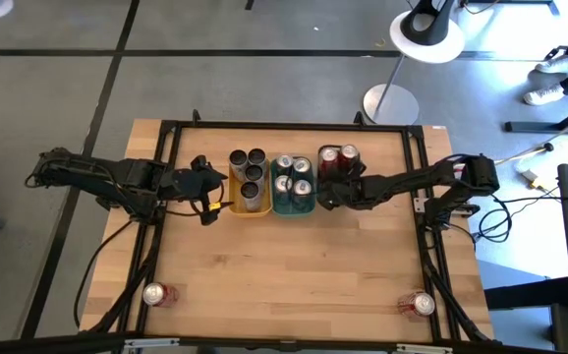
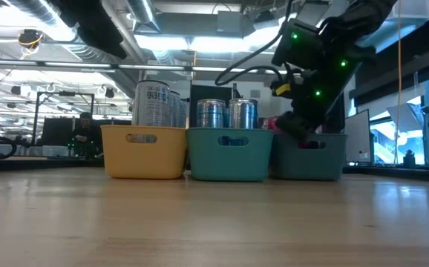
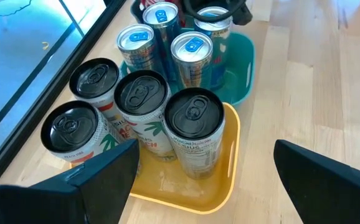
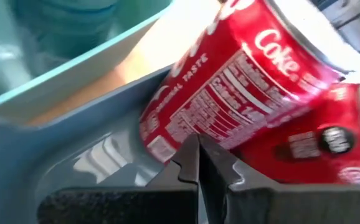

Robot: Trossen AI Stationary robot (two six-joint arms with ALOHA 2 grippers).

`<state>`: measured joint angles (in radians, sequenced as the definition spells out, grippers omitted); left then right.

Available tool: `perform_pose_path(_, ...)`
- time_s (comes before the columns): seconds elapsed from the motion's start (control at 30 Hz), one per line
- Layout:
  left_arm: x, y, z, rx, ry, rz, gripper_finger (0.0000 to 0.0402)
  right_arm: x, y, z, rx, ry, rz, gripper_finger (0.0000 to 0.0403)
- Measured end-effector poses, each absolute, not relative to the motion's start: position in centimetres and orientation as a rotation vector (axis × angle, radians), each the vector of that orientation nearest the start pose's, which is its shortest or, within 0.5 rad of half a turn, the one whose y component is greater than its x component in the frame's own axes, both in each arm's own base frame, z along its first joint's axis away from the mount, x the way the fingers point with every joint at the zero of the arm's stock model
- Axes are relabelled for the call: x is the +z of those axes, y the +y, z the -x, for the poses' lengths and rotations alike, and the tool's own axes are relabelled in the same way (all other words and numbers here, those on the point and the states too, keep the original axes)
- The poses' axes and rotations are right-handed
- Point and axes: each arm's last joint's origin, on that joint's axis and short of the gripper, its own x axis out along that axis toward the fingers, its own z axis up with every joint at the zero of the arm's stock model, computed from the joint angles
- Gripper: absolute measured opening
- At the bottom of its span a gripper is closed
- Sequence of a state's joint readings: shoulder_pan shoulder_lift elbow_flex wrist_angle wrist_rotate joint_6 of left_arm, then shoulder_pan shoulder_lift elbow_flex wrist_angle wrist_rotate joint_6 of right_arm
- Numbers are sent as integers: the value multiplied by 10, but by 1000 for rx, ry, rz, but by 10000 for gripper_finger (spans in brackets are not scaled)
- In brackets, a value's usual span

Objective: Sort soda cans
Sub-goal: Put the top red-white soda can into the blue bin

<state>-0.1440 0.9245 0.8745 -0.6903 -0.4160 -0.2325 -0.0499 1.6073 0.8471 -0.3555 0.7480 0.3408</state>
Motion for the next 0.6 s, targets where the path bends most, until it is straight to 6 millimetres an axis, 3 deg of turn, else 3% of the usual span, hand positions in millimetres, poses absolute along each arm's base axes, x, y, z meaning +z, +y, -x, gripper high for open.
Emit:
perform_pose_path(0.33,298,-14,-178,340,677,17,359,159,-29,-287,-723,989,-5,3)
perform_pose_path(0.6,298,-14,-178,341,677,19,359,164,-33,-289,-893,880,50,3)
